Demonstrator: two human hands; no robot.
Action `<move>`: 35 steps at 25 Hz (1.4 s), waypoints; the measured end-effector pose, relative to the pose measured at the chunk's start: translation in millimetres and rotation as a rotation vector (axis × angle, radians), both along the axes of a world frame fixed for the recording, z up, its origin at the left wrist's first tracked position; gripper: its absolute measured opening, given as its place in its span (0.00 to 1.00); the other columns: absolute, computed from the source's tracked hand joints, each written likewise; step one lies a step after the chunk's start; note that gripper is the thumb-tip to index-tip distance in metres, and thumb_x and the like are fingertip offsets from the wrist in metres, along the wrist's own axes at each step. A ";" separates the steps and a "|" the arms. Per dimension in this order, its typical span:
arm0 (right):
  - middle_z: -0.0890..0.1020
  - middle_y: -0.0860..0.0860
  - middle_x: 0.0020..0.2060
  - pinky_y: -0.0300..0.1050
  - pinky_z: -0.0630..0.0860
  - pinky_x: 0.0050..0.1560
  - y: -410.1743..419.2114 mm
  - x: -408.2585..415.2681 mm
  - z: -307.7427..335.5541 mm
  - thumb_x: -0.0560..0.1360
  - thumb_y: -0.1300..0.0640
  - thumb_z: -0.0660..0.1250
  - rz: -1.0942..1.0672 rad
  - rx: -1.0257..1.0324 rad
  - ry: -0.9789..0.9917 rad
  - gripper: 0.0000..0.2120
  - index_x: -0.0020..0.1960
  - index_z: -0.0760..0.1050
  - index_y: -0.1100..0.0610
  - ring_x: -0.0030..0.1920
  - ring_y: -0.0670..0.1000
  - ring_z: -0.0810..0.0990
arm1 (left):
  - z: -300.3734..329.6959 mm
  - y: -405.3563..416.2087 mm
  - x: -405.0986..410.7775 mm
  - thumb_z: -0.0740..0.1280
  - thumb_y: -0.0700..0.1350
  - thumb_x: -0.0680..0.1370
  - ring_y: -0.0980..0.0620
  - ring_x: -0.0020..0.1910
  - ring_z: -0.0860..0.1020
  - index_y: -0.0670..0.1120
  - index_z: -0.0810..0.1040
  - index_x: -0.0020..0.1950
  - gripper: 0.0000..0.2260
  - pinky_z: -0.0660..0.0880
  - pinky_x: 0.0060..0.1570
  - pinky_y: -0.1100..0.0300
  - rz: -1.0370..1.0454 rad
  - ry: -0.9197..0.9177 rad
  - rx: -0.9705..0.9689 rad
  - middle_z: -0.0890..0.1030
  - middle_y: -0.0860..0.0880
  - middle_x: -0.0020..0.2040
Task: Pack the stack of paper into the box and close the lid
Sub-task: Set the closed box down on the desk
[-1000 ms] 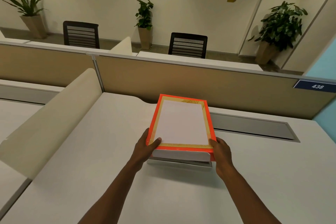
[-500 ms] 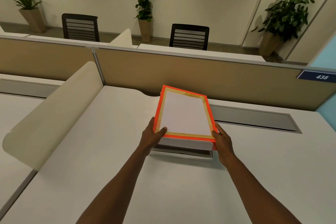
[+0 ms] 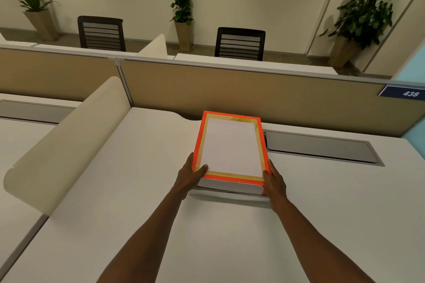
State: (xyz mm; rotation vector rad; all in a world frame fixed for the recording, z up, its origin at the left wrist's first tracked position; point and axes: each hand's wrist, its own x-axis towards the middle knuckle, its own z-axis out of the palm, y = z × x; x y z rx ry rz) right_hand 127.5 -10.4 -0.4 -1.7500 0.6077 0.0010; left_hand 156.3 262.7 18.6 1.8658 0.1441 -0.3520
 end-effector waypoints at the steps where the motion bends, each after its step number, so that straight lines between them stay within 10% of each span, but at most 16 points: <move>1: 0.77 0.55 0.62 0.55 0.83 0.49 -0.1 -0.8 -0.5 0.83 0.52 0.57 0.002 -0.011 0.008 0.23 0.78 0.61 0.46 0.55 0.59 0.81 | -1.5 0.2 -1.5 0.68 0.55 0.79 0.42 0.63 0.79 0.53 0.58 0.79 0.32 0.82 0.57 0.42 -0.005 0.001 0.002 0.74 0.51 0.66; 8: 0.77 0.54 0.57 0.46 0.81 0.35 0.6 -0.1 3.2 0.83 0.51 0.57 0.052 -0.141 0.045 0.24 0.79 0.58 0.46 0.48 0.54 0.80 | -5.1 -0.6 -1.5 0.61 0.56 0.82 0.43 0.59 0.80 0.52 0.58 0.80 0.27 0.83 0.54 0.45 0.005 -0.019 0.031 0.75 0.48 0.66; 16: 0.77 0.55 0.56 0.53 0.84 0.45 4.0 -11.0 -0.6 0.84 0.52 0.53 0.149 -0.344 0.038 0.25 0.80 0.53 0.49 0.44 0.53 0.80 | -13.5 0.6 -9.9 0.55 0.55 0.85 0.45 0.61 0.77 0.51 0.60 0.79 0.23 0.78 0.63 0.44 0.041 -0.049 0.059 0.75 0.48 0.68; 21: 0.78 0.55 0.56 0.45 0.79 0.41 -3.4 -22.1 -6.1 0.84 0.53 0.54 0.174 -0.379 0.052 0.25 0.80 0.53 0.48 0.41 0.48 0.78 | -22.1 4.9 -15.4 0.56 0.54 0.85 0.47 0.59 0.77 0.51 0.61 0.79 0.22 0.79 0.50 0.58 0.030 -0.028 0.072 0.75 0.51 0.65; 35: 0.77 0.57 0.64 0.56 0.84 0.48 -1.1 -19.0 -14.5 0.83 0.54 0.56 0.182 -0.448 0.100 0.25 0.79 0.56 0.52 0.48 0.57 0.82 | -34.9 0.6 -9.7 0.58 0.47 0.84 0.39 0.64 0.79 0.43 0.67 0.75 0.20 0.77 0.65 0.43 0.025 -0.120 0.241 0.78 0.43 0.68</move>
